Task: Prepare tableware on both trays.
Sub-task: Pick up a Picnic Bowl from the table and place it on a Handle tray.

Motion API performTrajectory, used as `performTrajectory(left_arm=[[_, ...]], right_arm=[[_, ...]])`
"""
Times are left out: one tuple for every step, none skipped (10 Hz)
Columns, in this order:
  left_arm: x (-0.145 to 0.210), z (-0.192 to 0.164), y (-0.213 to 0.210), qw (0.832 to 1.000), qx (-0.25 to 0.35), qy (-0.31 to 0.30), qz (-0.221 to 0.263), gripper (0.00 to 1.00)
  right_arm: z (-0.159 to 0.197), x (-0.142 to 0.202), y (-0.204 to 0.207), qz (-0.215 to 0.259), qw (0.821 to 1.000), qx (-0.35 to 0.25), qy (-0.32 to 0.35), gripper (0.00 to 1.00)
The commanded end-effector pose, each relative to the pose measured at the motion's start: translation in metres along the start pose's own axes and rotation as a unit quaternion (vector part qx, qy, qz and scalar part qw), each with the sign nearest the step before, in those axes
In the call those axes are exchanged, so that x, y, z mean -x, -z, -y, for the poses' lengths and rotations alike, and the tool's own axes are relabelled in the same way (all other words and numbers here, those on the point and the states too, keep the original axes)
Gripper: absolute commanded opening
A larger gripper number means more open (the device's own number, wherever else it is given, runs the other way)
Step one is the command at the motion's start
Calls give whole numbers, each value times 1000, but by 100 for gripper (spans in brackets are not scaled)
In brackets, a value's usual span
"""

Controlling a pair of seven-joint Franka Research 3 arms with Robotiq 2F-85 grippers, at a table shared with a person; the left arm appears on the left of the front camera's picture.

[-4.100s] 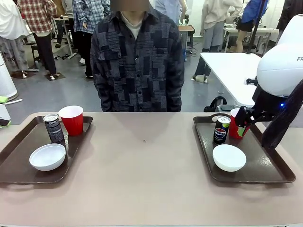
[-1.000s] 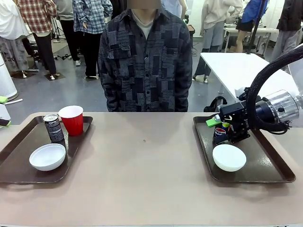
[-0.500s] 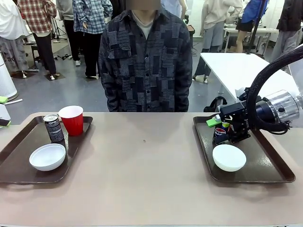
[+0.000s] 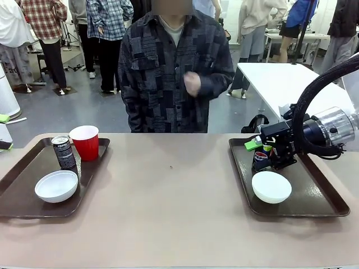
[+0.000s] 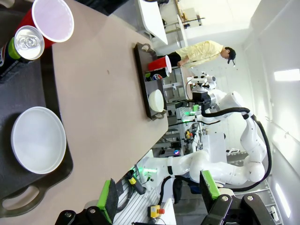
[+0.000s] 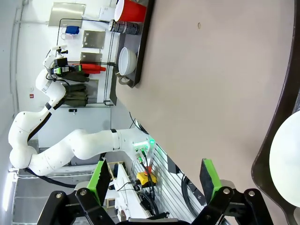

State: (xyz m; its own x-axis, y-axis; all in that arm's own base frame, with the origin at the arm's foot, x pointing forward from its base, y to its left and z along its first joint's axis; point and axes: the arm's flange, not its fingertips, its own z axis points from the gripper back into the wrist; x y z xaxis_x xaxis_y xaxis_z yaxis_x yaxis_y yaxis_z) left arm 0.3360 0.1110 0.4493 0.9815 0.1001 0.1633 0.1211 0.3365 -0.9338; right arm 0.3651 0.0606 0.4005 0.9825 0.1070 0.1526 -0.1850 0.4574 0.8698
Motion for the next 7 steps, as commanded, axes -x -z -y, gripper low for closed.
performTrajectory(left_arm=[[0,1,-2,1000,7,3,2,92],[0,1,-2,1000,7,3,2,92],[0,1,-2,1000,7,3,2,92],[0,1,-2,1000,7,3,2,92],[0,1,-2,1000,7,3,2,92],[0,1,-2,1000,7,3,2,92],[0,1,-2,1000,7,3,2,92]], right_arm=[[-3,0,1,0,1000,-3,8,100],[-3,0,1,0,1000,-3,8,100],[-3,0,1,0,1000,-3,8,100],[-3,0,1,0,1000,-3,8,100],[-3,0,1,0,1000,-3,8,100],[-3,0,1,0,1000,-3,8,100],[-3,0,1,0,1000,-3,8,100]])
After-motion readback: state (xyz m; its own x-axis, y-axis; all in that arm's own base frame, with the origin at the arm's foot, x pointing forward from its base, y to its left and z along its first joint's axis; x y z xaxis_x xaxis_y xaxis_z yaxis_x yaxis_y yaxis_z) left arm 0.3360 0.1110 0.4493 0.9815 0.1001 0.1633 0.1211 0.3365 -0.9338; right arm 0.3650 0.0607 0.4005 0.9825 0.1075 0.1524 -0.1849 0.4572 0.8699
